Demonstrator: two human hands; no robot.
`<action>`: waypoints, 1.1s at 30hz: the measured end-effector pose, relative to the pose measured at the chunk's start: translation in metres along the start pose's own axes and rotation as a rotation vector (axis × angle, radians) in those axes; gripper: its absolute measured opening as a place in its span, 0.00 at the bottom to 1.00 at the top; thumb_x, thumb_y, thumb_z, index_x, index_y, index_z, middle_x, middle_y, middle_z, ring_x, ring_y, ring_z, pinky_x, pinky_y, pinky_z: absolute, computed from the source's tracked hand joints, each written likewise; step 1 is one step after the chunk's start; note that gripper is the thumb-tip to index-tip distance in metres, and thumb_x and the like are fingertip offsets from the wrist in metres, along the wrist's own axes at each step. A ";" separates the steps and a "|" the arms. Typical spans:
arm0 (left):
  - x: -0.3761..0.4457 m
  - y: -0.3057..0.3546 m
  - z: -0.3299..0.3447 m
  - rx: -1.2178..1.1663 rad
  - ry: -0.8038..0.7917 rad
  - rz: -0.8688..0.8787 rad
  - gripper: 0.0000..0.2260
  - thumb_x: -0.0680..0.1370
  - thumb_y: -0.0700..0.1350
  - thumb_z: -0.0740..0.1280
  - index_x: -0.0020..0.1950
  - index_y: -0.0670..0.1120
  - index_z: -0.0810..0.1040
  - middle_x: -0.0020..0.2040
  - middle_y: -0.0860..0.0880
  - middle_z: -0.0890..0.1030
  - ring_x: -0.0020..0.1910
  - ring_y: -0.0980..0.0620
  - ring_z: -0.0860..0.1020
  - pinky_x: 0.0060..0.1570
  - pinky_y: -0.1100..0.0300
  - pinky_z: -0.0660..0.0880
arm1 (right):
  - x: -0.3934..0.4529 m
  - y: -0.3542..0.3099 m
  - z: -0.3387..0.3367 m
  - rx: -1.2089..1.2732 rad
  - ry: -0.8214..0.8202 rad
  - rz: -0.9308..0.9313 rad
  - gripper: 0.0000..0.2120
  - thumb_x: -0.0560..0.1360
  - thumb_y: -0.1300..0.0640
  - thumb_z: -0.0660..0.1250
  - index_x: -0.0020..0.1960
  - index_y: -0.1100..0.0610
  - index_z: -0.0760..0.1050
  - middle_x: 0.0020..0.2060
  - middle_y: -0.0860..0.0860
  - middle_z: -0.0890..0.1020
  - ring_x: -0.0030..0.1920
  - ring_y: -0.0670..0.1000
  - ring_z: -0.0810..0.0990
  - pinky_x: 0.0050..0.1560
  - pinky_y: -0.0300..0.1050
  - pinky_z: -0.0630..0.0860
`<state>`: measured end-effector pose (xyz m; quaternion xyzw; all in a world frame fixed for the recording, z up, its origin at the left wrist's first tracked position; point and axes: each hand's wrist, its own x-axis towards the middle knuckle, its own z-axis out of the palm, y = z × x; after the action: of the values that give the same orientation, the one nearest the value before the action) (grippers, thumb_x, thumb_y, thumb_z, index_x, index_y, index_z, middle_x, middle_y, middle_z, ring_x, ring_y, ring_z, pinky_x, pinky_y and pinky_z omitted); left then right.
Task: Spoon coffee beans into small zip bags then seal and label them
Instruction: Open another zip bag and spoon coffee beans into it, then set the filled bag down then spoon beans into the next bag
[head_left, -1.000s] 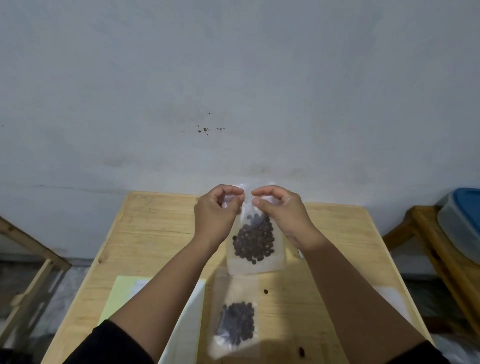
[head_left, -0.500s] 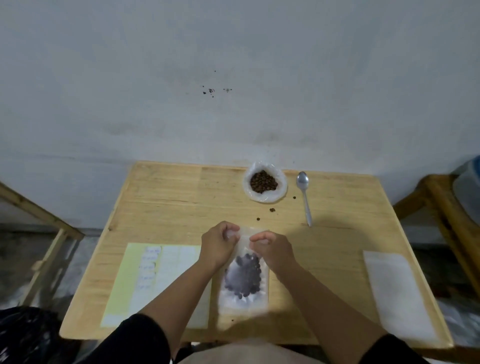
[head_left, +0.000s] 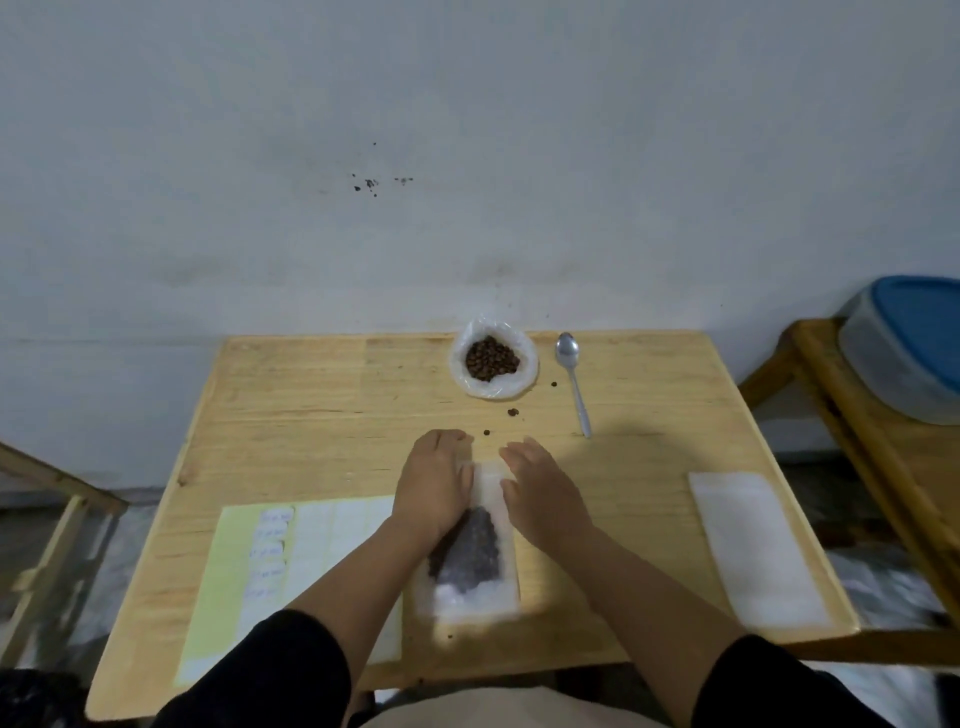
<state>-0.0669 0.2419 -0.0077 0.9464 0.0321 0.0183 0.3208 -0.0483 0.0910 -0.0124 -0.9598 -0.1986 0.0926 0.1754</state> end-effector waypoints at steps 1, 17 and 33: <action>0.002 0.006 0.001 0.024 -0.003 0.046 0.16 0.77 0.39 0.64 0.64 0.39 0.73 0.61 0.41 0.75 0.62 0.43 0.72 0.63 0.58 0.65 | 0.001 0.004 -0.001 -0.045 0.022 -0.008 0.22 0.76 0.60 0.64 0.68 0.63 0.68 0.67 0.57 0.73 0.72 0.57 0.64 0.72 0.48 0.61; 0.045 0.146 0.089 0.125 -0.343 0.435 0.20 0.80 0.47 0.59 0.72 0.45 0.65 0.68 0.48 0.69 0.68 0.50 0.66 0.65 0.62 0.62 | -0.095 0.141 -0.071 -0.078 0.172 0.577 0.26 0.80 0.53 0.56 0.75 0.61 0.55 0.74 0.56 0.60 0.75 0.53 0.55 0.72 0.44 0.58; 0.056 0.186 0.182 0.112 -0.499 0.331 0.17 0.78 0.45 0.62 0.66 0.42 0.71 0.64 0.43 0.72 0.64 0.44 0.68 0.62 0.58 0.63 | -0.123 0.199 -0.030 0.142 0.143 0.757 0.32 0.78 0.50 0.61 0.76 0.59 0.53 0.75 0.54 0.56 0.76 0.51 0.52 0.74 0.45 0.56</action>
<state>0.0077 -0.0121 -0.0382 0.9303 -0.2013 -0.1646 0.2587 -0.0823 -0.1397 -0.0459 -0.9547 0.1892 0.0969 0.2081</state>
